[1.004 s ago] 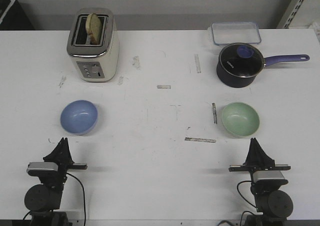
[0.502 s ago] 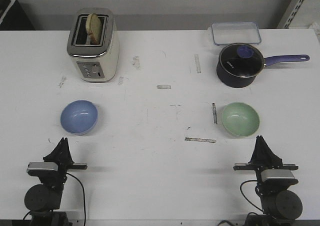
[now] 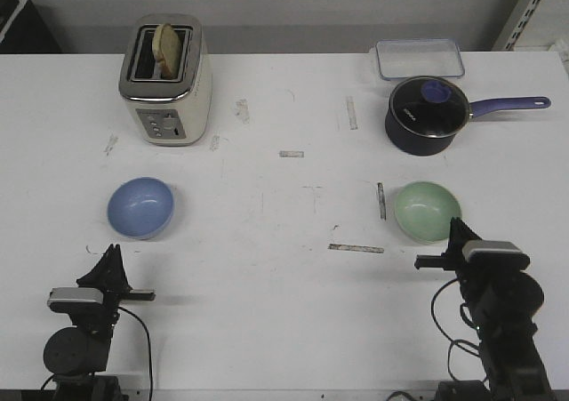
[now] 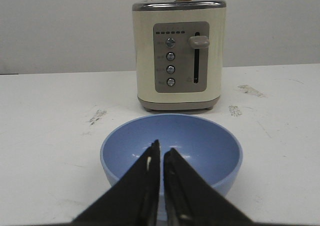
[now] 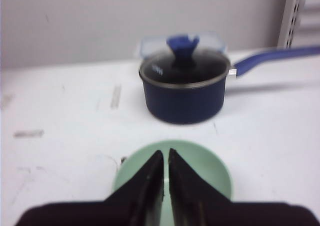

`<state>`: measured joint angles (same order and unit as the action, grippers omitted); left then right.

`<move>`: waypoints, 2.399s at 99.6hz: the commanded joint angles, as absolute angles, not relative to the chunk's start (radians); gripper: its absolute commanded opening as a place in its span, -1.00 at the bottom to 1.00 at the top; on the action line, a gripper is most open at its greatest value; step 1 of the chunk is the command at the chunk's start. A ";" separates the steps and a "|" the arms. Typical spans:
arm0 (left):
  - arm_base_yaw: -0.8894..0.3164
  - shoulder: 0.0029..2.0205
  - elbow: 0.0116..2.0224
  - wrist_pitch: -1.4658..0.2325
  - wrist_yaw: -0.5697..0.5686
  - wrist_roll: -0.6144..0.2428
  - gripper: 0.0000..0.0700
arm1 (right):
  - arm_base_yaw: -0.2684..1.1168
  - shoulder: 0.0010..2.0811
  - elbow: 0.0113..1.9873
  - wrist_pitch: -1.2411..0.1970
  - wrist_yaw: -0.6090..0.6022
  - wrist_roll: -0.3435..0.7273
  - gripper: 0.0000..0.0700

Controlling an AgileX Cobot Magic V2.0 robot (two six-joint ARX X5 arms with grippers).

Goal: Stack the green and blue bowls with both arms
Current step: 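Lower the right gripper onto the rim of the pale green bowl, then drag the green bowl with the right gripper toward the table center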

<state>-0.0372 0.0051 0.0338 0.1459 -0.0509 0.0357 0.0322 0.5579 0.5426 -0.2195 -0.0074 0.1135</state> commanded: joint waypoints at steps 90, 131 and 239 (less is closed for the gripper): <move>-0.038 0.003 0.012 0.158 -0.053 0.038 -0.99 | -0.261 1.295 1.185 -0.728 -0.183 0.105 -0.02; -0.038 0.003 0.012 0.158 -0.053 0.038 -0.99 | -0.339 1.430 1.184 -0.776 -0.295 0.092 0.38; -0.038 0.003 0.012 0.158 -0.053 0.038 -0.99 | -0.241 1.480 1.141 -0.692 -0.288 0.190 -0.98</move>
